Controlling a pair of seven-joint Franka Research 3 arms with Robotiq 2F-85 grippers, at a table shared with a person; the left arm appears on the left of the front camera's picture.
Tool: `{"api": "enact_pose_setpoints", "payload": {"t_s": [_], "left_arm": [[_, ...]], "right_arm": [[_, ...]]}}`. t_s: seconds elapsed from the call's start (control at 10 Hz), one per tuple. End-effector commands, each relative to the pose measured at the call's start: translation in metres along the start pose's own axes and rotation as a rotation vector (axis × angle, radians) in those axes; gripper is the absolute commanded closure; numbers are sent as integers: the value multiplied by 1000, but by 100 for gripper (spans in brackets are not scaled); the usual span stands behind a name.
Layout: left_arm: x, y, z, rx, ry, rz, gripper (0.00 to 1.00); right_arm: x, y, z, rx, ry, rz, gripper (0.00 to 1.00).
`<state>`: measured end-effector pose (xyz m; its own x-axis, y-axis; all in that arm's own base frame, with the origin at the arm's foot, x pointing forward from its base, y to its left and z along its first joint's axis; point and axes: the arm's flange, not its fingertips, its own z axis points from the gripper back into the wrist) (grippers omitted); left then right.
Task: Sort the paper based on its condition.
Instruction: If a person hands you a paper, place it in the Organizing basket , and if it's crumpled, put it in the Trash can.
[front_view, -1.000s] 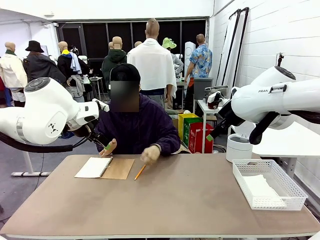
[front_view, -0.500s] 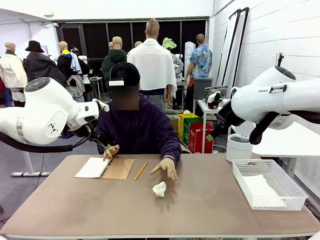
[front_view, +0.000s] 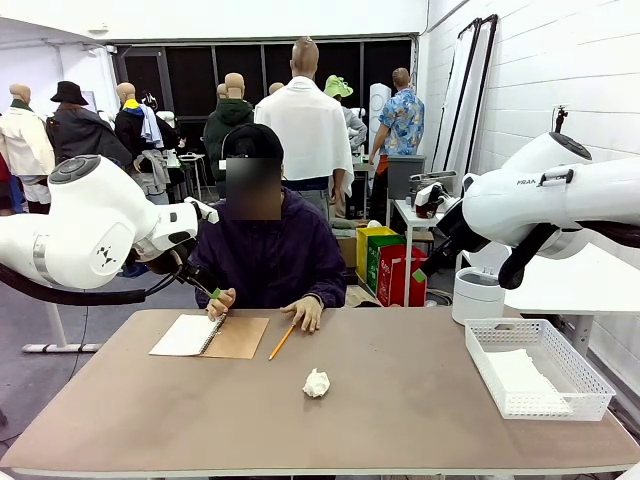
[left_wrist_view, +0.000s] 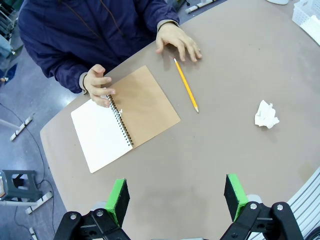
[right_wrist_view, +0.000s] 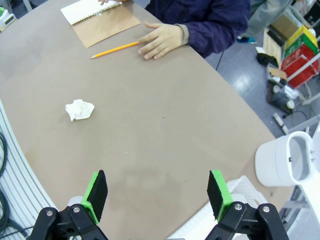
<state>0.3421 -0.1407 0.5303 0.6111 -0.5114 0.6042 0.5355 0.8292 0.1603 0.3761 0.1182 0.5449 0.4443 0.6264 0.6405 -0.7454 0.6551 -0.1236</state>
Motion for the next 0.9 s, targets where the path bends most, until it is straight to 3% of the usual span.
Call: {"api": "enact_pose_setpoints", "payload": {"t_s": [0.0, 0.8], "left_arm": [[-1, 1, 0, 0, 1, 1, 0], [-1, 1, 0, 0, 1, 1, 0]], "right_arm": [[7, 9, -4, -4, 2, 17, 0], [58, 128, -94, 89, 93, 270, 0]]}}
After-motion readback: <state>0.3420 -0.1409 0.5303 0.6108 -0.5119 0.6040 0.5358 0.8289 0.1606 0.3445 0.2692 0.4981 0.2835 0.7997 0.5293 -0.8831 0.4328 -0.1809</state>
